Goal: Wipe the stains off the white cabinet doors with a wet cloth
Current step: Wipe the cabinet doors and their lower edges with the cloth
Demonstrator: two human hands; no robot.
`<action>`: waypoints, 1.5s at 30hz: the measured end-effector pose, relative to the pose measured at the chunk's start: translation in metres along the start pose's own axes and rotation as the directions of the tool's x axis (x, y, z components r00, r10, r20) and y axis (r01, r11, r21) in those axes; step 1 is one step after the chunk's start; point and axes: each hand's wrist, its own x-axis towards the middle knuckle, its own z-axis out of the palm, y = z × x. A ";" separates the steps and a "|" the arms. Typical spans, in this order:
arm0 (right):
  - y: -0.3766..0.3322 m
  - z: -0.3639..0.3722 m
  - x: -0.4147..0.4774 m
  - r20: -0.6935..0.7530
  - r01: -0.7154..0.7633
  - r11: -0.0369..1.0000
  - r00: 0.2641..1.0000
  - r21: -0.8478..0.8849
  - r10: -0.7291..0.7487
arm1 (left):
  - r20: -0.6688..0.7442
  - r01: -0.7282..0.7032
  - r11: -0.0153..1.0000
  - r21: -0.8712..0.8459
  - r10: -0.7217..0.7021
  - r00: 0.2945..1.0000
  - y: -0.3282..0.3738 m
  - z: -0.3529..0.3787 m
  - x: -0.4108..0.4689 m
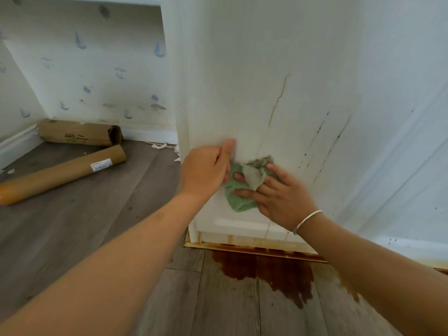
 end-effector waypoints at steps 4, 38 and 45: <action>-0.046 0.005 -0.003 0.076 -0.052 0.996 0.996 0.077 0.046 | 0.009 -0.048 0.998 0.049 0.048 0.999 0.002 0.001 0.006; -0.035 0.027 -0.055 0.351 0.335 0.942 0.879 0.025 -0.321 | 0.249 -0.074 0.975 0.211 0.020 0.968 0.003 -0.021 0.022; 0.031 -0.009 -0.010 -0.098 0.005 0.999 0.995 0.040 -0.001 | 0.263 -0.048 0.964 0.260 -0.023 0.965 0.009 -0.023 0.022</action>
